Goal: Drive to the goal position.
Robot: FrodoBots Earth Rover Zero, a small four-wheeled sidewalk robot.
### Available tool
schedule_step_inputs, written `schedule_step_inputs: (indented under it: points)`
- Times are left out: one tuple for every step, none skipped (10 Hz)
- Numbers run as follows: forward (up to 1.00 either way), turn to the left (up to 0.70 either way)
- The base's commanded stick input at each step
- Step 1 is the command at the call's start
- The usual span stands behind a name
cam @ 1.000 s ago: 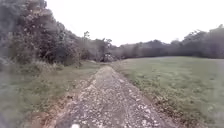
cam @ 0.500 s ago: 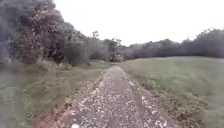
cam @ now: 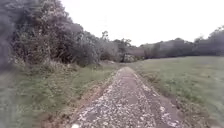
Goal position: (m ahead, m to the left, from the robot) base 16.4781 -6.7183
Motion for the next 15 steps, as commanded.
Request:
schedule_step_inputs:
  points:
    - [0.7,0.0]
    - [0.7,-0.14]
    - [0.7,-0.29]
    - [0.7,-0.35]
    - [0.7,-0.35]
    - [0.7,-0.35]
    - [0.7,-0.35]
    - [0.7,-0.35]
    - [0.7,-0.35]
    - [0.7,-0.35]
    - [0.7,-0.35]
    - [0.7,-0.35]
    - [0.7,-0.2]
    - [0.7,-0.04]
    - [0.7,0.0]
